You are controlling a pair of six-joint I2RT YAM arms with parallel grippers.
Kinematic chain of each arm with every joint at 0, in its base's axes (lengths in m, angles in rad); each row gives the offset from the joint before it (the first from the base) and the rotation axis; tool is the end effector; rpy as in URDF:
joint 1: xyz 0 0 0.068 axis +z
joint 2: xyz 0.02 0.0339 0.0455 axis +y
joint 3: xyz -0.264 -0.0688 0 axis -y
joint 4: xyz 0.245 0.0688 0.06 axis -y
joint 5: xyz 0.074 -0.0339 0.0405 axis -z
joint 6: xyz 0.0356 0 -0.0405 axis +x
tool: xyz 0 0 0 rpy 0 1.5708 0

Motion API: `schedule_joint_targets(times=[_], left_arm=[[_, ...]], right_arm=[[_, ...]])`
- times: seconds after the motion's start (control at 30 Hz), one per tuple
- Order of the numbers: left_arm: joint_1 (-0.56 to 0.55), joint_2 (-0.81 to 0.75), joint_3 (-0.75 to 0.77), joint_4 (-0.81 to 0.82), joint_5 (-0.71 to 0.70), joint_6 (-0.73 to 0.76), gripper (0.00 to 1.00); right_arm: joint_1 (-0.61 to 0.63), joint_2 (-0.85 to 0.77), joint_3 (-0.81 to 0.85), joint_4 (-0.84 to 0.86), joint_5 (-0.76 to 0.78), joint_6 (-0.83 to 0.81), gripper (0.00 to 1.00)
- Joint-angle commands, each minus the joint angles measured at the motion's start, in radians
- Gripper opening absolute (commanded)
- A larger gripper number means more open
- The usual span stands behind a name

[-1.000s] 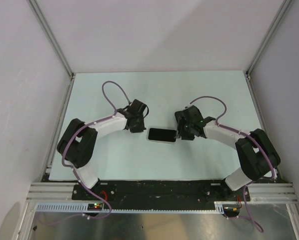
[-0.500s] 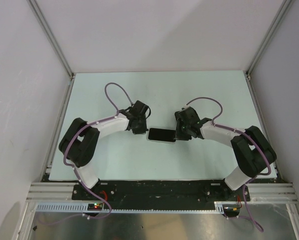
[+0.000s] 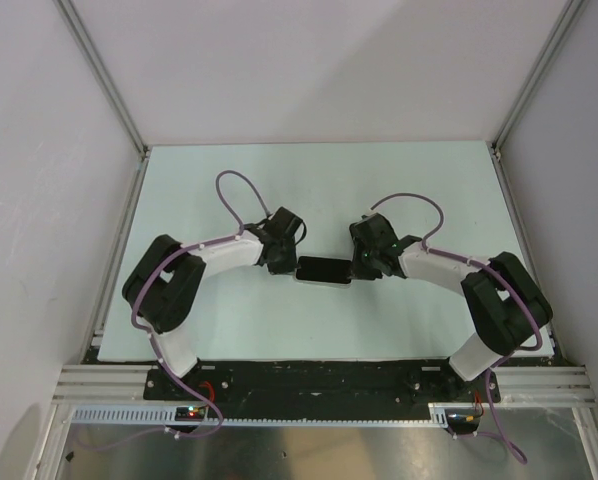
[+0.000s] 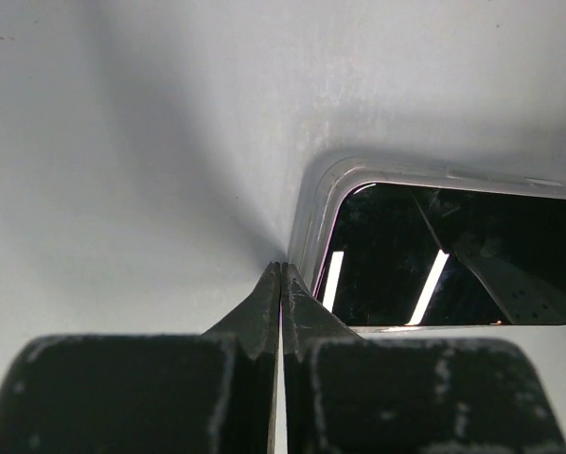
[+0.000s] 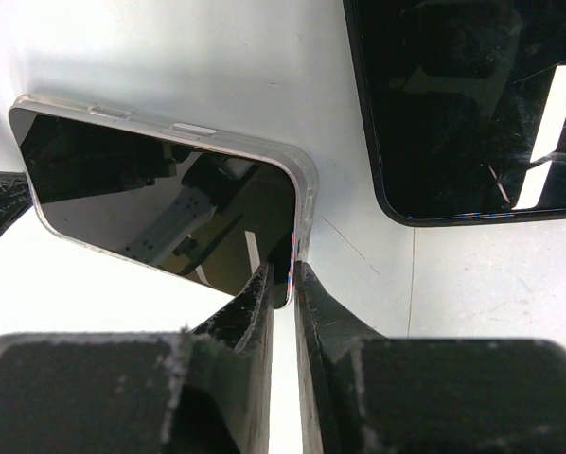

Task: Put the phone into the phone case

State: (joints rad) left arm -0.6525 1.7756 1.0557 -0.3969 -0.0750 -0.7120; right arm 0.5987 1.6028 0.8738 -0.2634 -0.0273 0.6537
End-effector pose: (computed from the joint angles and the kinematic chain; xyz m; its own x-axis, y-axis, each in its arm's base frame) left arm 0.2761 -0.2076 0.1572 -0.9191 -0.1176 -0.3760 -0.0279 0.9715 -0.2356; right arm 0.2564 0.1761 0.1672 -0.8992 0.1224 -0.4201 -0.0364 0.9358 0.3506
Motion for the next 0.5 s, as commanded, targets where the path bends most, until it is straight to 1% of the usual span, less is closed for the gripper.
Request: schedule_joint_targets(times=[0.0, 0.47], left_arm=[[-0.038, -0.007, -0.010, 0.035, 0.035, -0.044, 0.00], [-0.063, -0.002, -0.012, 0.049, 0.042, -0.053, 0.00]], right_arm=[[0.049, 0.043, 0.027, 0.020, -0.012, 0.006, 0.09], [0.131, 0.092, 0.051, 0.019, -0.019, 0.034, 0.03]])
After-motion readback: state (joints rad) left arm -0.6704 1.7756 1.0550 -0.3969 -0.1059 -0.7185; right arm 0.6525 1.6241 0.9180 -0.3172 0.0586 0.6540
